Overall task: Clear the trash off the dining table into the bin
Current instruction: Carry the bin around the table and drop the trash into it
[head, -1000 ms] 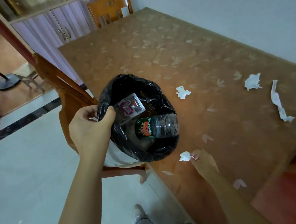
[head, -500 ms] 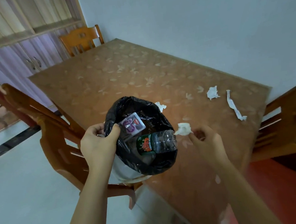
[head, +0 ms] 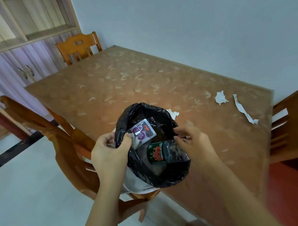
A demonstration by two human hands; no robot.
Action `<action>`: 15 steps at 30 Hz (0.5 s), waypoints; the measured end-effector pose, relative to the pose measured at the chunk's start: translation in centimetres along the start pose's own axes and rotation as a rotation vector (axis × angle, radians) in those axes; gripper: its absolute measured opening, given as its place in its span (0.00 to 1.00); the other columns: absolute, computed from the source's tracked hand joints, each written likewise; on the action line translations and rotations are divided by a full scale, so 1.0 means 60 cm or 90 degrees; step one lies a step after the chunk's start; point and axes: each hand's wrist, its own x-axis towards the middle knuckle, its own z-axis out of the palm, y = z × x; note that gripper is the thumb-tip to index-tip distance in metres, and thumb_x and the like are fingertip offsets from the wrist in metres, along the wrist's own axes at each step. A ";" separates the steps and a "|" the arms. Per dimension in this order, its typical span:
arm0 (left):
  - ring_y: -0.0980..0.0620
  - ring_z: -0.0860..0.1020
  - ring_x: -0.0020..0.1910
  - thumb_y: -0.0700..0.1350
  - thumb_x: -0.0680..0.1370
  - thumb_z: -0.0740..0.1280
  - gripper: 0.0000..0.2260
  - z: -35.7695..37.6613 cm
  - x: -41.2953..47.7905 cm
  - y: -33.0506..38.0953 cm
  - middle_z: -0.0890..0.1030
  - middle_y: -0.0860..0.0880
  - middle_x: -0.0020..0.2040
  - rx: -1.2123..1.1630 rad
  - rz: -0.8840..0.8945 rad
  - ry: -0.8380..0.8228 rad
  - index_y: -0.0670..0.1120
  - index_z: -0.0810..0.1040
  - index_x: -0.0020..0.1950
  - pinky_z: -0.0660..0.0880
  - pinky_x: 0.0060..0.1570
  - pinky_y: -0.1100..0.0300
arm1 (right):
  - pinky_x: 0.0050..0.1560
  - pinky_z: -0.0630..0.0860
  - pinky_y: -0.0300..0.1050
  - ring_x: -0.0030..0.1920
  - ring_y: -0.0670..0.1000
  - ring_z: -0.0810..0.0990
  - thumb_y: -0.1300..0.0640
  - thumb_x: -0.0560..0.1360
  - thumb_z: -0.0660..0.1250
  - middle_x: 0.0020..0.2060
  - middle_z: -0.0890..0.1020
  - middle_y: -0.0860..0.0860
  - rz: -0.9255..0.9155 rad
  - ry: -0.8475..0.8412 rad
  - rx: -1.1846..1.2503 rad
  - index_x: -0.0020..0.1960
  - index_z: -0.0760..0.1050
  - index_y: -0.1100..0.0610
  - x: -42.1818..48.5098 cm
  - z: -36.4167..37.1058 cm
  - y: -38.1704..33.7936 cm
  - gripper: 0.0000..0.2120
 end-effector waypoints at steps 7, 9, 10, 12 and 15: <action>0.61 0.74 0.33 0.49 0.69 0.72 0.12 -0.015 0.048 -0.007 0.75 0.59 0.34 0.058 0.062 -0.027 0.46 0.80 0.49 0.66 0.25 0.78 | 0.45 0.69 0.38 0.42 0.41 0.76 0.57 0.72 0.67 0.44 0.80 0.47 0.097 0.100 -0.010 0.49 0.78 0.52 0.011 -0.002 0.039 0.06; 0.61 0.74 0.32 0.50 0.69 0.72 0.12 -0.013 0.064 -0.010 0.76 0.59 0.34 0.074 0.067 -0.027 0.46 0.79 0.49 0.66 0.23 0.76 | 0.46 0.70 0.40 0.43 0.44 0.77 0.58 0.72 0.67 0.45 0.80 0.48 0.123 0.077 -0.008 0.49 0.78 0.53 0.022 0.011 0.051 0.07; 0.61 0.74 0.32 0.50 0.69 0.72 0.12 -0.009 0.072 -0.012 0.76 0.59 0.34 0.079 0.067 -0.026 0.47 0.79 0.49 0.66 0.23 0.75 | 0.47 0.70 0.40 0.43 0.45 0.77 0.58 0.72 0.67 0.45 0.81 0.49 0.131 0.072 -0.005 0.49 0.78 0.53 0.030 0.017 0.059 0.07; 0.60 0.74 0.32 0.51 0.68 0.72 0.12 0.001 0.090 -0.015 0.76 0.60 0.35 0.078 0.065 -0.025 0.47 0.79 0.48 0.65 0.23 0.74 | 0.48 0.71 0.41 0.44 0.46 0.77 0.59 0.72 0.67 0.45 0.81 0.50 0.142 0.065 -0.003 0.49 0.78 0.53 0.051 0.026 0.078 0.06; 0.60 0.73 0.31 0.52 0.68 0.71 0.11 0.022 0.121 -0.010 0.76 0.59 0.34 0.091 0.064 -0.027 0.49 0.79 0.45 0.64 0.23 0.73 | 0.46 0.71 0.39 0.43 0.46 0.77 0.59 0.72 0.67 0.46 0.81 0.50 0.166 0.055 -0.003 0.49 0.77 0.54 0.096 0.038 0.112 0.07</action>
